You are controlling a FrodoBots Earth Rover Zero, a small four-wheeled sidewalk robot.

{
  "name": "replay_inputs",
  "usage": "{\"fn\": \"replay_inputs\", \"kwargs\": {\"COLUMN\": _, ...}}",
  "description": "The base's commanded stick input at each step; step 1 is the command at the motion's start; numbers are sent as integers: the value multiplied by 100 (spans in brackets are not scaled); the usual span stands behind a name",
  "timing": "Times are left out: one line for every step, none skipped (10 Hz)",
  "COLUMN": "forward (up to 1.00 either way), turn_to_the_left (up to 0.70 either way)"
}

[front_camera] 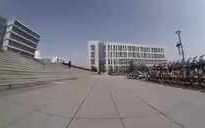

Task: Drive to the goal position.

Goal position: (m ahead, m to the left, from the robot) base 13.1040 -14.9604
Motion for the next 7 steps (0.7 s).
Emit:
{"fn": "replay_inputs", "kwargs": {"forward": 50, "turn_to_the_left": 0}}
{"fn": "replay_inputs", "kwargs": {"forward": 50, "turn_to_the_left": 0}}
{"fn": "replay_inputs", "kwargs": {"forward": 50, "turn_to_the_left": 0}}
{"fn": "replay_inputs", "kwargs": {"forward": 50, "turn_to_the_left": 0}}
{"fn": "replay_inputs", "kwargs": {"forward": 50, "turn_to_the_left": 0}}
{"fn": "replay_inputs", "kwargs": {"forward": 50, "turn_to_the_left": 0}}
{"fn": "replay_inputs", "kwargs": {"forward": 50, "turn_to_the_left": 0}}
